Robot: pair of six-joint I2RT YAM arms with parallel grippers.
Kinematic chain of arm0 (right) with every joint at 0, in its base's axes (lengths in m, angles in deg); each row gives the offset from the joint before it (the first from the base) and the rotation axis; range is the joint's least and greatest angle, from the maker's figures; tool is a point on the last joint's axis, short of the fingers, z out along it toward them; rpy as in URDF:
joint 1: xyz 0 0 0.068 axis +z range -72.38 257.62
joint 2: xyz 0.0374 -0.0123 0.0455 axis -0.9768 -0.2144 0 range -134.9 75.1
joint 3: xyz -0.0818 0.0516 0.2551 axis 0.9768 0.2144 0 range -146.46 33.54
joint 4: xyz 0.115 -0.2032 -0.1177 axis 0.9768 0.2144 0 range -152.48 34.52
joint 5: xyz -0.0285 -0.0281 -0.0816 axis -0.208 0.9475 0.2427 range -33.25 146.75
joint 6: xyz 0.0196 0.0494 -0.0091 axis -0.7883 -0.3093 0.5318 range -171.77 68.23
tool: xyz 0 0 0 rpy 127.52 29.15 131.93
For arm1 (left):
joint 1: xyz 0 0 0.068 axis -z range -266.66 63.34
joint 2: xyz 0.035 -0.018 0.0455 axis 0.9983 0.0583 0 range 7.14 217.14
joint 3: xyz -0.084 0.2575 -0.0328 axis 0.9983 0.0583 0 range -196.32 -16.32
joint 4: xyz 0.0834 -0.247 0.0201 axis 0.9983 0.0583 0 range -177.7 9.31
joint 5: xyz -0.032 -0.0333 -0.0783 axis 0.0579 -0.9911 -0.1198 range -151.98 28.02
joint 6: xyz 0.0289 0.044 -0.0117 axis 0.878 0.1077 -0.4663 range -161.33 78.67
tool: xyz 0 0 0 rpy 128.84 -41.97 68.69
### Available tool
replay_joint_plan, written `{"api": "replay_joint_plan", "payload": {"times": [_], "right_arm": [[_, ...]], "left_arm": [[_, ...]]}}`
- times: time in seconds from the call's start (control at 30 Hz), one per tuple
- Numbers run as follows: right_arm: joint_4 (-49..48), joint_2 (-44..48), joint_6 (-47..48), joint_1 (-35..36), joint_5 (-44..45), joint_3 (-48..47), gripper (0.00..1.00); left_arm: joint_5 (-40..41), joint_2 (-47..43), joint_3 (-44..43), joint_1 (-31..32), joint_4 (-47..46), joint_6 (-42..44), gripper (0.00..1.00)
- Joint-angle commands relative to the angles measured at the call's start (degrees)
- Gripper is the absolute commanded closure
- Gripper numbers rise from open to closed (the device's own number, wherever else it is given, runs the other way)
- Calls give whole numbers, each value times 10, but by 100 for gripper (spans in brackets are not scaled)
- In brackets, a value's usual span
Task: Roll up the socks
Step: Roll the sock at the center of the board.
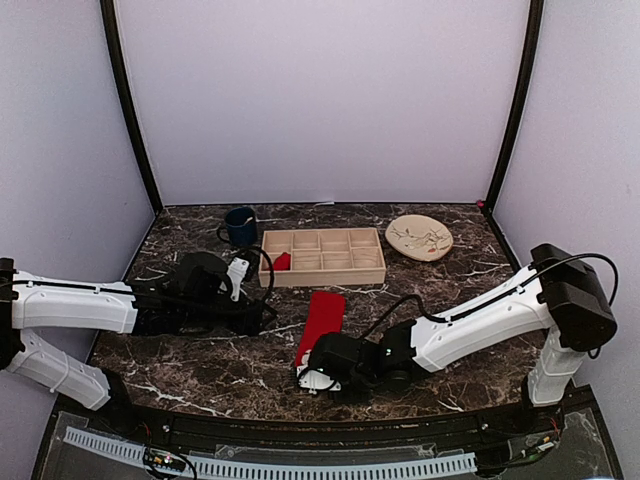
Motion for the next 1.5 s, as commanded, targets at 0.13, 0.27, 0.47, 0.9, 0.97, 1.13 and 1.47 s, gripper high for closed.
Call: {"api": "replay_joint_plan", "payload": {"times": [0.13,0.27,0.47,0.9,0.97,1.13,1.47], "right_arm": [[-18,-16,20,5,5,-25,60],[-13,-23,22,2,2,-31,64],[-5,-31,22,-2,5,-37,71],[10,-48,-5,-29,-5,-49,95],[14,-46,-11,-34,-14,-53,99],[26,-34,-36,-48,-54,-65,100],[73,-19,-101,-93,-236,-107,100]], "left_arm": [[1,-17,13,-6,-12,-4,33],[0,-18,15,-8,-11,-3,33],[-1,-21,17,-11,-14,-3,33],[0,-33,33,-12,-22,-5,33],[0,-36,36,-12,-24,-1,33],[-2,-37,38,-12,-23,12,33],[-43,-23,33,-12,-24,46,33]]}}
